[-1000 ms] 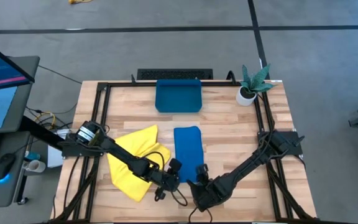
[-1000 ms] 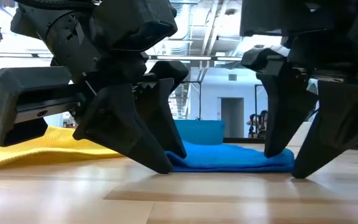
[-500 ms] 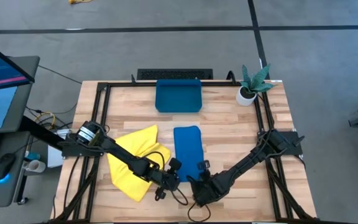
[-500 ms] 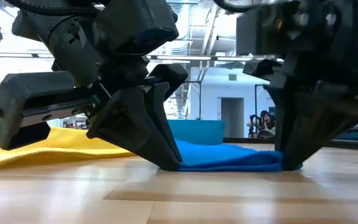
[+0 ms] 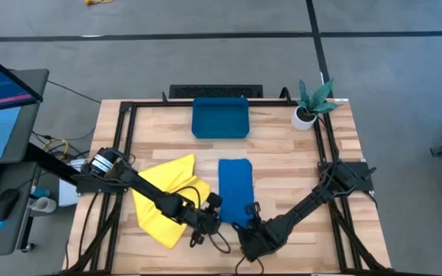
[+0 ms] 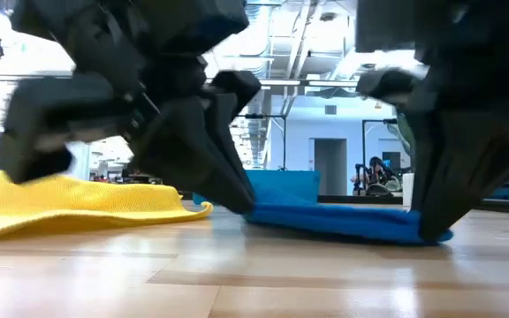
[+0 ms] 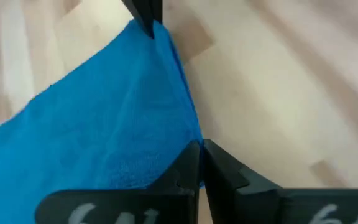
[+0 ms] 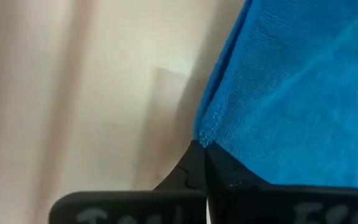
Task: Roll microfiber towels into tight, uniform cylinder then place into a basket
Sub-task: Roll the blue microfiber cloth
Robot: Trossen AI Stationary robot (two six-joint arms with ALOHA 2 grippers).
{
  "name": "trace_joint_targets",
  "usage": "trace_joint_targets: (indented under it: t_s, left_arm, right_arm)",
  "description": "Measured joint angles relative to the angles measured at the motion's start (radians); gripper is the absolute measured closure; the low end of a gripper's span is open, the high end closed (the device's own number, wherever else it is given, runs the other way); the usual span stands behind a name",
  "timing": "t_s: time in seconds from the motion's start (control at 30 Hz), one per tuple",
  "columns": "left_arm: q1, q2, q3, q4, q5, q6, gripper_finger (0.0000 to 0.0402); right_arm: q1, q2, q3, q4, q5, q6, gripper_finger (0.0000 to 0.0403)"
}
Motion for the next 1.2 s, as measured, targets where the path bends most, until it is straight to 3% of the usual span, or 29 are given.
trace_joint_targets:
  t_s: [0.27, 0.8, 0.97, 1.2]
  left_arm:
    - [-0.054, -0.006, 0.036, -0.062, -0.021, -0.065, 0.0401]
    - [-0.218, -0.028, 0.318, -0.518, -0.374, -0.214, 0.0401]
    - [-0.214, -0.028, 0.363, -0.572, -0.408, -0.159, 0.0401]
    - [-0.121, -0.028, 0.344, -0.608, -0.393, -0.121, 0.0401]
  right_arm:
    - [0.046, -0.001, 0.093, -0.024, 0.0, 0.014, 0.0398]
    - [0.099, -0.003, 0.301, -0.063, 0.004, 0.032, 0.0395]
    - [0.103, -0.003, 0.332, -0.164, 0.038, 0.052, 0.0395]
    - [0.077, -0.003, 0.337, -0.426, 0.145, 0.219, 0.0395]
